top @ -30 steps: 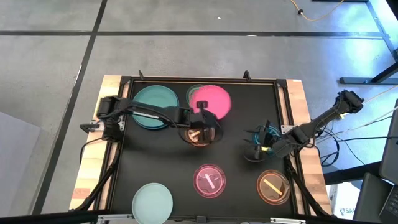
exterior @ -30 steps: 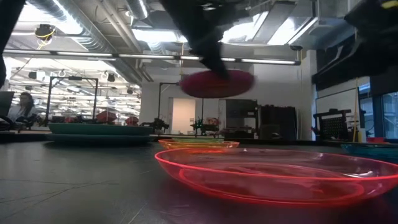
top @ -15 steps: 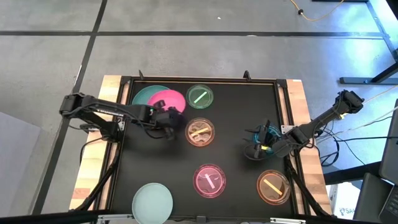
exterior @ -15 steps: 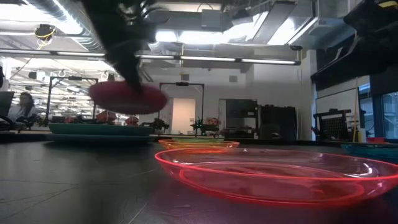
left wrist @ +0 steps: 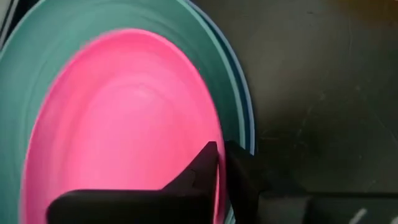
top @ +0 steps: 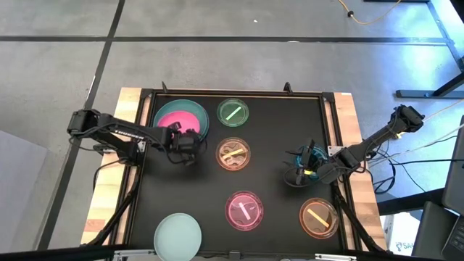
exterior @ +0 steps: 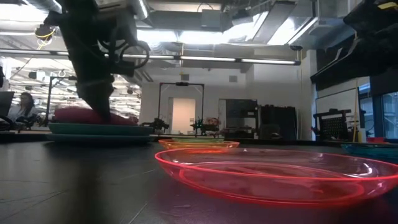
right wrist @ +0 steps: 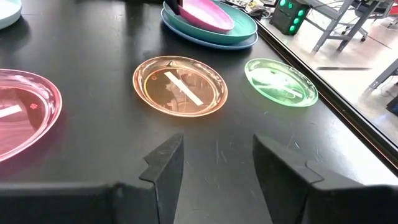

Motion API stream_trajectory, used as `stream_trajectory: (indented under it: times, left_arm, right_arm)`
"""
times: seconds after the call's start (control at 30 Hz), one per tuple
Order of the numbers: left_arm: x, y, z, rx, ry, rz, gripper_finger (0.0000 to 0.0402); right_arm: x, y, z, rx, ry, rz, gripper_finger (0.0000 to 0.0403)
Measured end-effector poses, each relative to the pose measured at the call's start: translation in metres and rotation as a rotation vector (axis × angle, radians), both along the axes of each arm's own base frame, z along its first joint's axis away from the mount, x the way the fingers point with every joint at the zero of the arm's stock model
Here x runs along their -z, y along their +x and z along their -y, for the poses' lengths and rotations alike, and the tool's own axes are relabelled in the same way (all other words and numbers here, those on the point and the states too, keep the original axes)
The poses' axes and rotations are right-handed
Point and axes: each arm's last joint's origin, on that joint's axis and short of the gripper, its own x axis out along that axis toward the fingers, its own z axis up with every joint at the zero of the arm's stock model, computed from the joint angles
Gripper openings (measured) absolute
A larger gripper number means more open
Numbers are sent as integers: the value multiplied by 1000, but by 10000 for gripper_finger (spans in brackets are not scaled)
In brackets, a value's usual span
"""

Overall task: Stack plastic plates
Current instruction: Stack the pink plate on top of the green plate on the table, then stack the white plate on top of the pink plate on the table

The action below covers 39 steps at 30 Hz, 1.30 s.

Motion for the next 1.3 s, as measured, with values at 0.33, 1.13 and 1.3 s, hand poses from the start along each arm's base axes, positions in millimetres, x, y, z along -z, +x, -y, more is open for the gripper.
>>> stream_trajectory:
  times: [0.33,1.13,1.3]
  left_arm:
    - [-20,9,-3,32,-158,9,122]
    - [-38,24,146,233,-444,266,128]
    - [-17,18,172,201,-468,195,128]
  right_arm:
    - [0,0,0,-1,-6,-5,184]
    - [-4,20,-16,-129,-22,78,184]
    - [-3,31,-23,-158,-69,117,184]
